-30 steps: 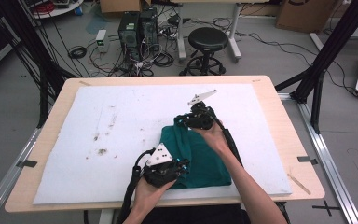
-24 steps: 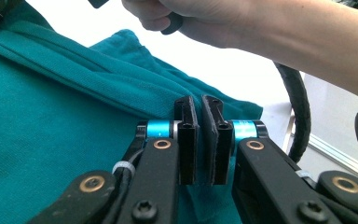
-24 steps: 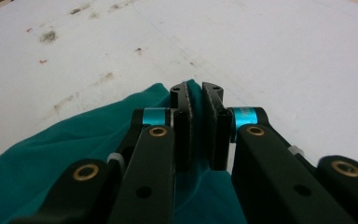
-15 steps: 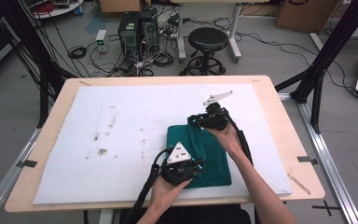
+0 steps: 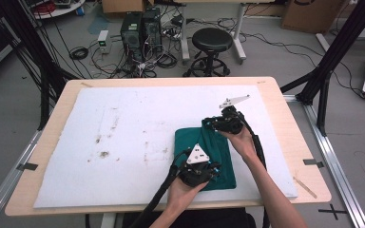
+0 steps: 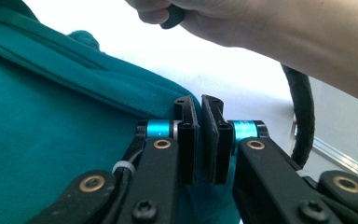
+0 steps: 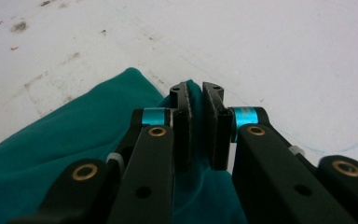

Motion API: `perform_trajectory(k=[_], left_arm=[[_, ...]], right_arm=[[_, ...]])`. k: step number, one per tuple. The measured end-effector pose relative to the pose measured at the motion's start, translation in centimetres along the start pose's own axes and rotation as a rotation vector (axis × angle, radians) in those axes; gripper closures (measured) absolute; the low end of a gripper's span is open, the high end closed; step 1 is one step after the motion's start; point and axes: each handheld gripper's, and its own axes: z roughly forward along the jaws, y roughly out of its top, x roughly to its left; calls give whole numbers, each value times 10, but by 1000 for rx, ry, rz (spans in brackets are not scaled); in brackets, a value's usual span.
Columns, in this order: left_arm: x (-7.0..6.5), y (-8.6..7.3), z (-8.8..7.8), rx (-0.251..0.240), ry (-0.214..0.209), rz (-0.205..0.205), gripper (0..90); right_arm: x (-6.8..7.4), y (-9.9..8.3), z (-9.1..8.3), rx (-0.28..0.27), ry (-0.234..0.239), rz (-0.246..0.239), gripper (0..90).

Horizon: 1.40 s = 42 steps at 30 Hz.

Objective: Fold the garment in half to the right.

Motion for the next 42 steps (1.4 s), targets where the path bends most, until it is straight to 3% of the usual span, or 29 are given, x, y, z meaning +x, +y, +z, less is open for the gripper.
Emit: perform_trajectory(k=[8,19,23,25,28,31,35,39,42], left_arm=[[-5,0,13,24,-2,3,844],[-7,0,31,68,-31,4,834],[-5,0,28,71,-79,6,698],[-2,1,24,73,-84,0,632],[4,3,12,48,-94,3,590],[13,7,-4,3,-63,8,567],[33,12,-22,-35,23,6,577],[59,17,-37,-77,89,-36,602],[74,19,-43,-88,141,-49,611]], right_arm=[[-2,-6,-1,3,-22,-10,836],[-14,-21,-7,21,-48,40,816],[-16,-25,-11,15,-83,61,762],[-18,-28,-16,-3,-59,94,760],[-16,-28,-24,-24,-81,101,668],[-13,-26,-32,-52,-88,111,612],[-4,-22,-34,-69,-96,87,570],[6,-15,-28,-25,-159,55,499],[5,-13,-23,2,-178,70,470]])
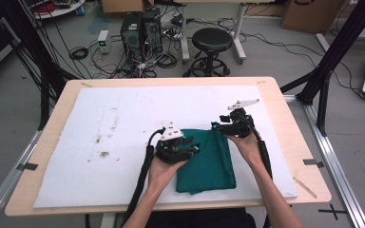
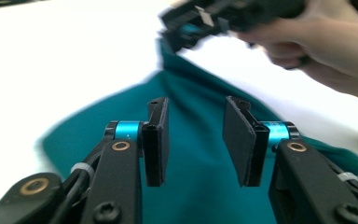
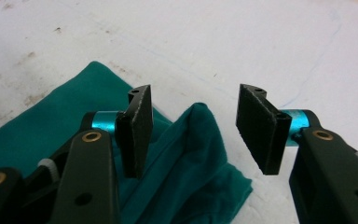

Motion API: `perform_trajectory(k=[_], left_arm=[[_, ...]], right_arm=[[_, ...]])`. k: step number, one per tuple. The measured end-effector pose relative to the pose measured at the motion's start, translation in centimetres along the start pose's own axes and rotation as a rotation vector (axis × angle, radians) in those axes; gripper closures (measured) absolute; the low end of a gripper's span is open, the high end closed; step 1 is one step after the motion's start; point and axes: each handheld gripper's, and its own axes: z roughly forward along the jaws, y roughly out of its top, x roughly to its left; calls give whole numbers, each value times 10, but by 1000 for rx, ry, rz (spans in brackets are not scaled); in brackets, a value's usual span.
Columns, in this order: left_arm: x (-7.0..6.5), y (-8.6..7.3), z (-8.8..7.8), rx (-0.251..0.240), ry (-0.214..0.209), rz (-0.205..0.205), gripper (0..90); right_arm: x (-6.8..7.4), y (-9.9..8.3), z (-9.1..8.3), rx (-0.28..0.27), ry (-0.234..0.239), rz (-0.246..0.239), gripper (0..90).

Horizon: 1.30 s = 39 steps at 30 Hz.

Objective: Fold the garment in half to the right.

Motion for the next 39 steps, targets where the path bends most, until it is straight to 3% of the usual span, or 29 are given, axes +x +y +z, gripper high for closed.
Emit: perform_trajectory(k=[2,4,6,8,14,17,21,25,28,30,33,34,36,37,39], left_arm=[[9,1,-1,-7,27,-7,614],[15,1,-2,-16,58,-1,620],[21,0,0,-15,102,29,629],[25,-1,4,-4,136,56,650],[41,-6,20,22,163,32,704],[48,-7,23,6,171,-5,720],[54,-9,28,6,177,-25,728],[57,-13,34,66,197,-9,726],[57,-13,34,38,188,-6,716],[57,-11,34,14,188,-6,714],[57,-12,36,21,196,-14,706],[58,-12,37,36,195,-10,705],[58,-13,37,53,201,2,700],[58,-13,37,56,206,6,698],[58,-13,36,60,220,9,698]], right_arm=[[-3,0,4,20,14,21,505],[-7,-2,6,45,23,35,651],[-10,-4,5,51,39,34,766],[-11,-7,3,58,30,22,821],[-22,-22,-5,54,1,47,842],[-30,-32,-6,54,3,75,845],[-34,-44,-7,49,-5,92,852],[-35,-54,-9,65,-13,80,881],[-37,-53,-17,17,-1,116,784],[-37,-49,-22,-28,42,155,668],[-30,-43,-18,1,93,163,607],[-29,-43,-17,9,96,161,617],[-27,-44,-11,64,123,137,748],[-25,-46,-9,79,117,118,826],[-24,-49,-12,87,108,96,886]])
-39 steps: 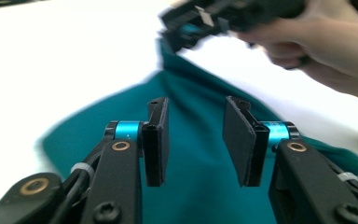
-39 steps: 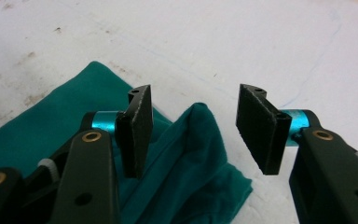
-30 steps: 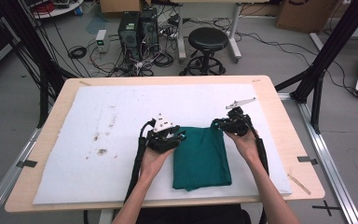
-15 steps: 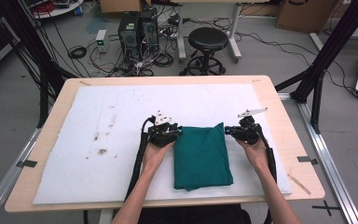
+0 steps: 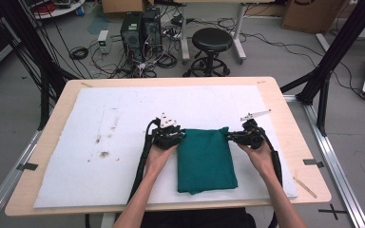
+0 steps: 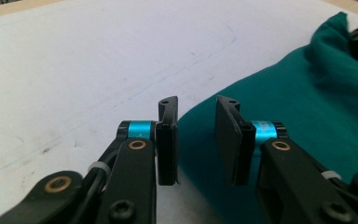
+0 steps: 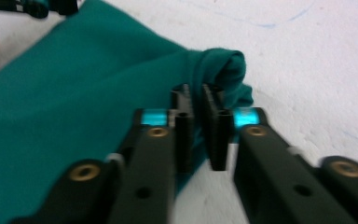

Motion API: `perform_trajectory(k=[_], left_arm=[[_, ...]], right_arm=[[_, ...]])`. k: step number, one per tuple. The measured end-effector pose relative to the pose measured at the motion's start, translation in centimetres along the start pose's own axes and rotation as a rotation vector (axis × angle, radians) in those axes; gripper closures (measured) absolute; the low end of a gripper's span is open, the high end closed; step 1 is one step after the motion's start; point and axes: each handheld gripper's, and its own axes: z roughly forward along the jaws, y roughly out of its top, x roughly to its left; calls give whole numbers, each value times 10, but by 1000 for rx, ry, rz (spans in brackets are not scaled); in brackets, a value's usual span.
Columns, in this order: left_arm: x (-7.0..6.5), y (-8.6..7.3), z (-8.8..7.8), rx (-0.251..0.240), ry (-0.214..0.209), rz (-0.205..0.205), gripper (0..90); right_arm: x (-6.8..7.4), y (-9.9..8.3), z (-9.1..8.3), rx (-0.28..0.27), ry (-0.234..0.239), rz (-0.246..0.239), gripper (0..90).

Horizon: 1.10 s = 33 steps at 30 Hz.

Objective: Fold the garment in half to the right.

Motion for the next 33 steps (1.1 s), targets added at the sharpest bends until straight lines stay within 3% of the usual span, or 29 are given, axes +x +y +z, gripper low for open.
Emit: perform_trajectory(k=[3,7,9,10,13,15,18,21,24,26,29,31,33], left_arm=[[2,0,0,4,23,-8,698],[2,1,-1,-26,-3,-13,696],[0,2,-1,-46,-25,-7,696],[-1,2,0,-48,-30,-5,697],[-2,4,4,-34,-52,-2,699],[-5,5,9,-15,-63,9,699],[-5,6,14,27,3,38,707],[-1,3,16,57,63,30,713],[2,2,16,65,59,15,711],[0,3,16,67,68,32,711],[0,3,14,64,65,25,704],[0,5,10,39,61,18,691],[-1,7,7,7,53,19,691]], right_arm=[[-4,-7,-4,21,-5,2,890],[-8,-13,0,102,-27,-13,876],[-9,-11,-6,56,-36,2,821],[-7,-8,-13,-1,-36,18,810],[2,7,-22,-92,-40,20,746],[9,15,-19,-106,-27,3,721],[19,22,-6,-48,-11,-45,721],[23,15,5,18,-16,-75,723],[19,3,13,91,-43,-77,775],[16,0,14,98,-26,-59,778],[11,1,10,99,-9,-37,766],[12,5,3,50,-23,-29,679],[12,10,-3,-9,-51,-16,665]])
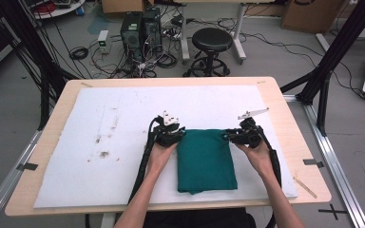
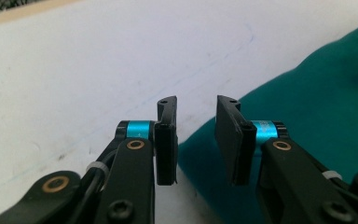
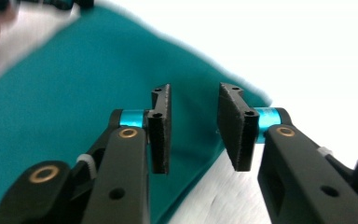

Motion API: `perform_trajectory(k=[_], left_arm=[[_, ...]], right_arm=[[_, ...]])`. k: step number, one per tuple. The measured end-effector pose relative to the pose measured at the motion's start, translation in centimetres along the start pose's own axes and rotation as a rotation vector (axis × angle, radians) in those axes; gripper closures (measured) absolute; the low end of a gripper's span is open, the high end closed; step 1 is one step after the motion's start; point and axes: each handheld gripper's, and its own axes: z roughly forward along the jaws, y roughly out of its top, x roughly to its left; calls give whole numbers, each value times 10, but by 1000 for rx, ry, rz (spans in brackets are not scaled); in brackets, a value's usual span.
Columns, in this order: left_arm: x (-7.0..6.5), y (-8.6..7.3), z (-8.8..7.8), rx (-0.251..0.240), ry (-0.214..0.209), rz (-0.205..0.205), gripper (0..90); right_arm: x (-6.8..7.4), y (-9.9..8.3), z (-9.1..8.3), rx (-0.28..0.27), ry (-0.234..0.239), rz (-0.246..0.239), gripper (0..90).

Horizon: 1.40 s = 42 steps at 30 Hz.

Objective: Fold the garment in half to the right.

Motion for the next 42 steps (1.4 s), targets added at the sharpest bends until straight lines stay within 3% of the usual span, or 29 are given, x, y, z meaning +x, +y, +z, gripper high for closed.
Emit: perform_trajectory(k=[3,6,9,13,15,18,21,23,25,27,29,31,34,36,39,42], left_arm=[[0,1,1,-16,-16,-4,693],[2,-4,9,51,-2,-1,693],[3,-6,11,55,-4,-12,691],[3,-6,12,57,15,-9,669],[4,-5,7,57,22,-9,651],[3,-2,-9,-5,-42,-20,645],[-4,-2,-23,-19,-118,20,645],[-10,-5,-31,-14,-165,61,645],[-16,-11,-37,7,-209,89,645],[-21,-16,-41,10,-252,113,644],[-24,-20,-44,17,-264,123,642],[-25,-25,-43,42,-276,124,642],[-27,-32,-38,78,-263,135,641],[-28,-36,-35,98,-259,142,637],[-30,-33,-40,70,-258,151,596],[-33,-31,-53,29,-298,149,584]], right_arm=[[-2,8,0,-51,-64,10,666],[-11,11,17,8,-93,27,670],[-15,9,33,63,-109,21,673],[-17,8,40,56,-134,14,677],[-20,7,40,51,-142,25,636],[-20,6,28,12,-166,52,546],[-14,3,7,-73,-196,64,534],[-7,0,-5,-126,-170,60,548],[4,-5,-15,-146,-118,25,567],[17,-11,-19,-129,-72,-24,587],[28,-20,-18,-103,-18,-66,598],[37,-30,-12,-51,3,-91,603],[38,-42,-2,8,12,-90,617],[37,-50,1,20,-18,-81,626],[34,-54,-3,-3,-5,-52,569],[37,-58,-13,-42,17,-42,557]])
